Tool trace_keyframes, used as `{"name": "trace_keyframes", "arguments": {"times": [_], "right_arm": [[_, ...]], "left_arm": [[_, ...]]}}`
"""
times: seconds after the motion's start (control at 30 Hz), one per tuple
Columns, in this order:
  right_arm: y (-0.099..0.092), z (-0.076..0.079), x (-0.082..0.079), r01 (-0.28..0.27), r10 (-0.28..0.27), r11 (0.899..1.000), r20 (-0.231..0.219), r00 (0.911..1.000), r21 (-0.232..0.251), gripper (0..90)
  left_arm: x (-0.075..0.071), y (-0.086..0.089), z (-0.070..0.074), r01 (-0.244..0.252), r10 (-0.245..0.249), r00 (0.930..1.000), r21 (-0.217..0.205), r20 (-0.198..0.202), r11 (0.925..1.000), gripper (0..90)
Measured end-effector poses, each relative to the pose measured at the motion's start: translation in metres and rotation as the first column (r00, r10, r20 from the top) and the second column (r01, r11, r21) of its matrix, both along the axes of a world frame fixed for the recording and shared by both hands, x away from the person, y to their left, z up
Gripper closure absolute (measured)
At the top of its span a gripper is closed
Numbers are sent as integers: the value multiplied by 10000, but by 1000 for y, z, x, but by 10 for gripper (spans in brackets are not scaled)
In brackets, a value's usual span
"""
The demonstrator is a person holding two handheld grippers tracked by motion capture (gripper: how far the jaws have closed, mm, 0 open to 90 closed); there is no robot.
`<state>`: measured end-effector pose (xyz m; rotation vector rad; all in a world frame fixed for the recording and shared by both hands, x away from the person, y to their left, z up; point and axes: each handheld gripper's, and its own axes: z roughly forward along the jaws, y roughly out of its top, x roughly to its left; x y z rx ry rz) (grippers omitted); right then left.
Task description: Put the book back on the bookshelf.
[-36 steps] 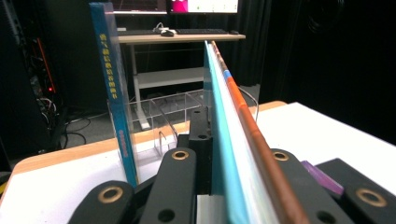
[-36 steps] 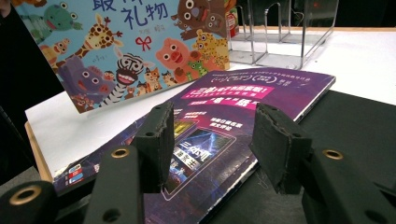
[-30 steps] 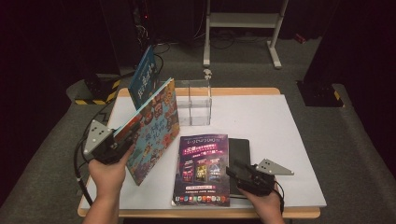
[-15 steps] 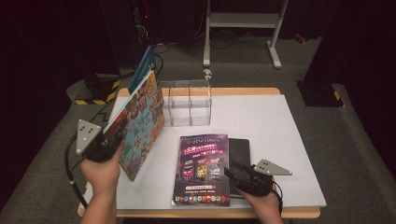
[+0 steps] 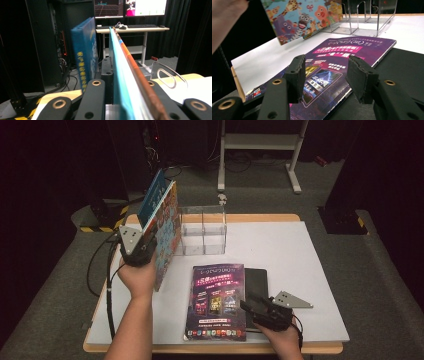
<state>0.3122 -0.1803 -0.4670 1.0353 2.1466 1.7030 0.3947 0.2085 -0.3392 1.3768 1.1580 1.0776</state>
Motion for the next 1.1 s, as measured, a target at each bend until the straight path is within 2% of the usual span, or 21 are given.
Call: {"name": "trace_keyframes", "arguments": {"times": [0.1, 0.17, 0.23, 0.4, 0.5, 0.6, 0.73, 0.9, 1.0, 1.1], "right_arm": [[1, 0, -1, -52, 52, 10000, 37, 10000, -32, 488], [0, 0, -2, -32, 32, 10000, 57, 10000, -13, 490], [0, 0, -2, -10, 10, 10000, 58, 10000, 18, 491], [-1, 0, -2, -5, 5, 10000, 44, 10000, 70, 491], [0, -1, -2, -46, 46, 10000, 30, 10000, -20, 492], [1, -2, -2, -85, 85, 9999, 12, 10000, -81, 493], [2, -3, -2, -91, 91, 9999, -23, 10000, -109, 493], [2, -4, -4, -77, 77, 9999, -19, 10000, -149, 496], [2, -5, -3, -73, 72, 9999, -87, 9999, -126, 495], [3, -6, -3, -96, 94, 9998, -113, 9999, -158, 496]], "left_arm": [[11, -1, -4, -84, 84, 10000, -94, -32, 9999, 807], [16, -2, -5, -120, 120, 9999, 18, 28, 9999, 807], [19, -3, -8, -269, 269, 9996, -20, 59, 9996, 807], [22, -1, -15, -287, 289, 9995, -94, 153, 9995, 806], [18, 2, -23, -329, 335, 9991, -229, 274, 9992, 803], [12, 5, -29, -331, 340, 9982, -190, 485, 9993, 796], [5, 7, -30, -221, 217, 9991, 128, 361, 9997, 773], [-11, 9, -41, -175, 165, 9997, 602, 163, 9980, 763], [-21, 13, -47, -241, 234, 9997, 640, 107, 9977, 766], [-26, 18, -49, -315, 314, 9995, 444, 22, 9985, 766]]}}
